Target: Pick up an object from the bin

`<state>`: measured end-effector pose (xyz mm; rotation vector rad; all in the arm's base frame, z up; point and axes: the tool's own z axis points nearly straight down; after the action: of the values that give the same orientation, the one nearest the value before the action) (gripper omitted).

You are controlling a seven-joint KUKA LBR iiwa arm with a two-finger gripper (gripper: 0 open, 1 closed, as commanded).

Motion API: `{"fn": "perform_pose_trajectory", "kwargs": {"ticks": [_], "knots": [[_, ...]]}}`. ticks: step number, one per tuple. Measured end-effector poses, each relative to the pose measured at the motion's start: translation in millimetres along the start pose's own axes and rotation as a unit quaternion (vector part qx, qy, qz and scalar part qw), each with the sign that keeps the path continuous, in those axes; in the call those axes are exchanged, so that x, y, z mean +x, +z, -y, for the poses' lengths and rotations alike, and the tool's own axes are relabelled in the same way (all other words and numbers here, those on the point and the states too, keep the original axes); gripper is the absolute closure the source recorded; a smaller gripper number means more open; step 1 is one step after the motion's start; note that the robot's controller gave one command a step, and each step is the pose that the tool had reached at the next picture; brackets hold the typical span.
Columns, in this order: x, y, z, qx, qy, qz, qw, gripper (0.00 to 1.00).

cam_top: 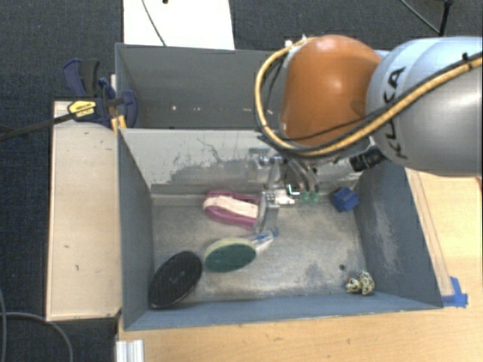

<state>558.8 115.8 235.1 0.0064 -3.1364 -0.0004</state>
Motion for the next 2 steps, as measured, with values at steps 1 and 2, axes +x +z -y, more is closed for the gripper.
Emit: {"fn": "perform_pose_trajectory", "kwargs": {"ticks": [1,2], "knots": [[79.4,88.8,-43.4,0.0,-0.025,-0.0027,0.9997,0.0],[70.8,162.7,-42.2,-0.004,0.045,0.0129,0.9989,0.0]]}}
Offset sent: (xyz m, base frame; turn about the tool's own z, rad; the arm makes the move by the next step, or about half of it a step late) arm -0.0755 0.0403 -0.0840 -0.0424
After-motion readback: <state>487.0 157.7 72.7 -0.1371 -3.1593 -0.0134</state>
